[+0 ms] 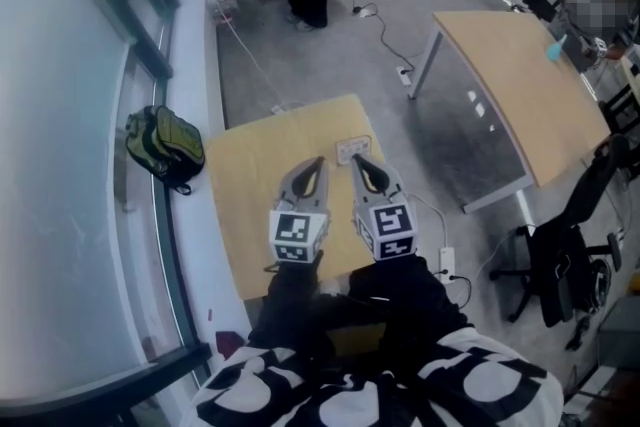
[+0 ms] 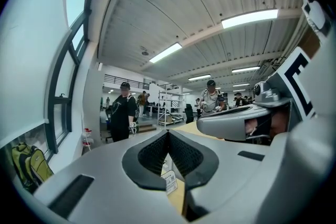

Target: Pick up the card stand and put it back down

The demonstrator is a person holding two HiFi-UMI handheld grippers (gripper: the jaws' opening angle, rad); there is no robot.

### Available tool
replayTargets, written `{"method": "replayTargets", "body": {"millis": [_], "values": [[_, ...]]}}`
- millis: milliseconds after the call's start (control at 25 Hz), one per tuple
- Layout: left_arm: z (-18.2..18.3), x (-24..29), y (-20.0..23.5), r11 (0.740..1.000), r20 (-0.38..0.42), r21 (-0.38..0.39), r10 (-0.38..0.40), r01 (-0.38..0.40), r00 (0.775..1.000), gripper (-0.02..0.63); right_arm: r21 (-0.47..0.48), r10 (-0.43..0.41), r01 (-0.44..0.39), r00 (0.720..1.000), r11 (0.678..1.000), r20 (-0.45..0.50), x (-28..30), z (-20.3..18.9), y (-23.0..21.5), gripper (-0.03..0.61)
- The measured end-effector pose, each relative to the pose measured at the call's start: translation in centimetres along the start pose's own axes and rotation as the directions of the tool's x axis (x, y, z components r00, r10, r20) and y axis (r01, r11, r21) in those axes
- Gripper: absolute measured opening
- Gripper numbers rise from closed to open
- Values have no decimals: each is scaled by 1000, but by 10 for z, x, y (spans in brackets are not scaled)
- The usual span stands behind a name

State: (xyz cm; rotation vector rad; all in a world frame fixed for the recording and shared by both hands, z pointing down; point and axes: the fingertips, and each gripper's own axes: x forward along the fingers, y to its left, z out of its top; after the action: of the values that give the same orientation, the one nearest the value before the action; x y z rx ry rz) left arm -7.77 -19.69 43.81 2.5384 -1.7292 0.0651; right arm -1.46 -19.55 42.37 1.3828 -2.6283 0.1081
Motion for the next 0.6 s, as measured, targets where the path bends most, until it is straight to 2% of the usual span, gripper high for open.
{"method": "replayTargets", "body": {"millis": [240, 600], "values": [[2, -7, -3, 1000, 17, 19, 14, -14, 1000, 8, -25, 27, -28, 1000, 999, -15, 2, 0, 16, 18], [3, -27, 22, 999, 15, 0, 54, -54, 998, 7, -37, -4, 3, 999, 999, -36, 3, 0, 29, 18]]}}
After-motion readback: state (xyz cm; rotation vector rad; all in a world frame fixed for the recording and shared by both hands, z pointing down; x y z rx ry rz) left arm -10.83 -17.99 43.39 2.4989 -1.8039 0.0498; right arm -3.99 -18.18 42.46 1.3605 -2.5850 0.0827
